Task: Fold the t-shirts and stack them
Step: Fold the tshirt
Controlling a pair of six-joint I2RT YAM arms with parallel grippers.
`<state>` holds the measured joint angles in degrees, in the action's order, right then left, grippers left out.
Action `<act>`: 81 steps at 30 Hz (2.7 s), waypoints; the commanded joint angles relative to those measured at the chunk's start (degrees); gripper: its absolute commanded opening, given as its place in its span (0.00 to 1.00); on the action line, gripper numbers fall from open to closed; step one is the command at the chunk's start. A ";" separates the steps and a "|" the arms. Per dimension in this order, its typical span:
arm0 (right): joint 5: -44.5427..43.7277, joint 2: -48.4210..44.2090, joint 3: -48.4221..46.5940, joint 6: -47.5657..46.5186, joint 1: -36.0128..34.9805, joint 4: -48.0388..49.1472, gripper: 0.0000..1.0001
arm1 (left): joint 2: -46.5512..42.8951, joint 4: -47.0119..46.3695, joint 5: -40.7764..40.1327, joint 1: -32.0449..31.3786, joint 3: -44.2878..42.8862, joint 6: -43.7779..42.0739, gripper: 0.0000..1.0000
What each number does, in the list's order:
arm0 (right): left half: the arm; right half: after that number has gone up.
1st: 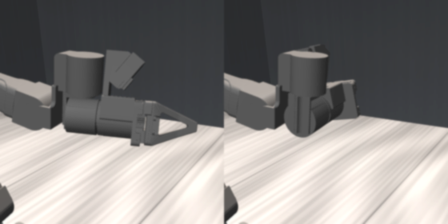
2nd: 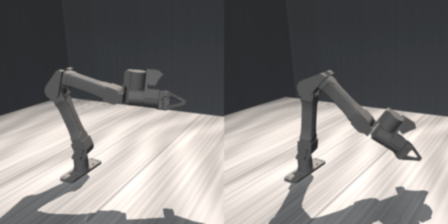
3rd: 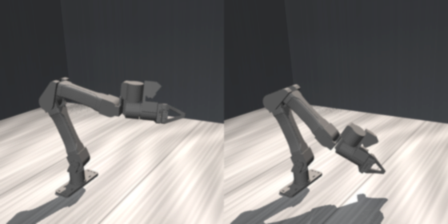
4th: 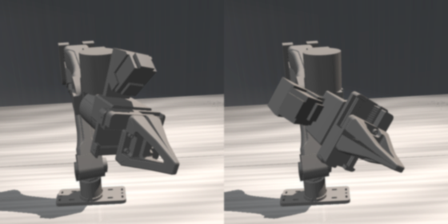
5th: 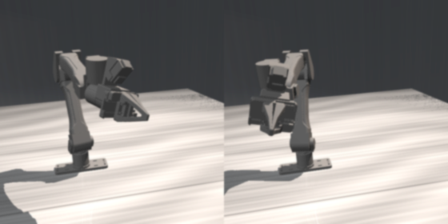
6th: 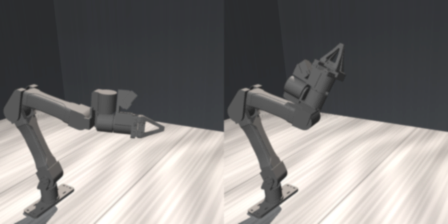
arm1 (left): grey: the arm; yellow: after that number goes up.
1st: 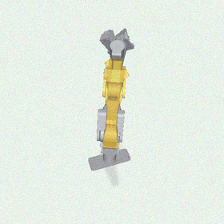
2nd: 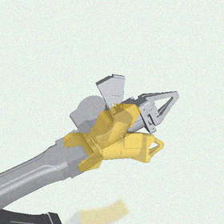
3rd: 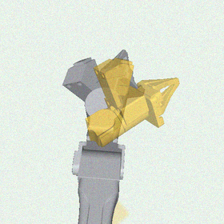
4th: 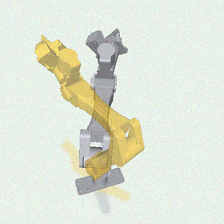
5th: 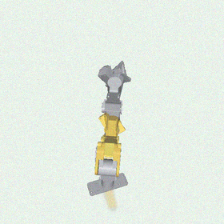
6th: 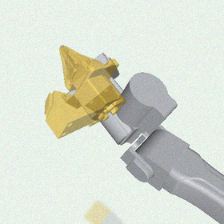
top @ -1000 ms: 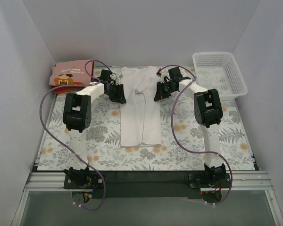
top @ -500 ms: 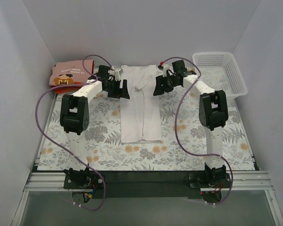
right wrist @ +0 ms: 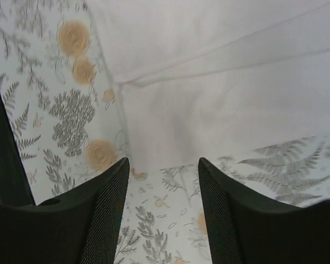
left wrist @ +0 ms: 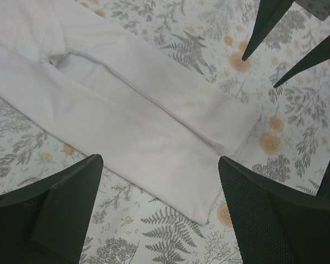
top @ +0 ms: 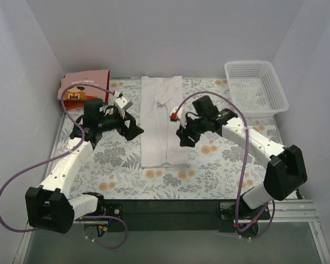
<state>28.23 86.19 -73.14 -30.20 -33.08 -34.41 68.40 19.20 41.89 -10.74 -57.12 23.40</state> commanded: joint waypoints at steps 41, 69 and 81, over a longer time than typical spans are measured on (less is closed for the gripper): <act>-18.56 5.30 29.90 -8.57 -13.94 19.38 0.01 | 4.90 -11.83 -16.14 -20.99 34.54 -31.31 0.25; -16.54 -6.31 19.28 -9.26 -12.45 7.61 0.01 | 1.72 5.32 -4.72 -12.56 13.98 -27.52 0.00; -15.05 7.84 2.59 -19.02 -3.05 7.08 0.01 | 19.29 -2.41 -3.57 -6.75 0.27 -30.60 0.00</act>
<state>12.23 92.18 -65.45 -45.43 -37.87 -26.74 85.65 19.70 36.73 -18.50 -53.41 -5.48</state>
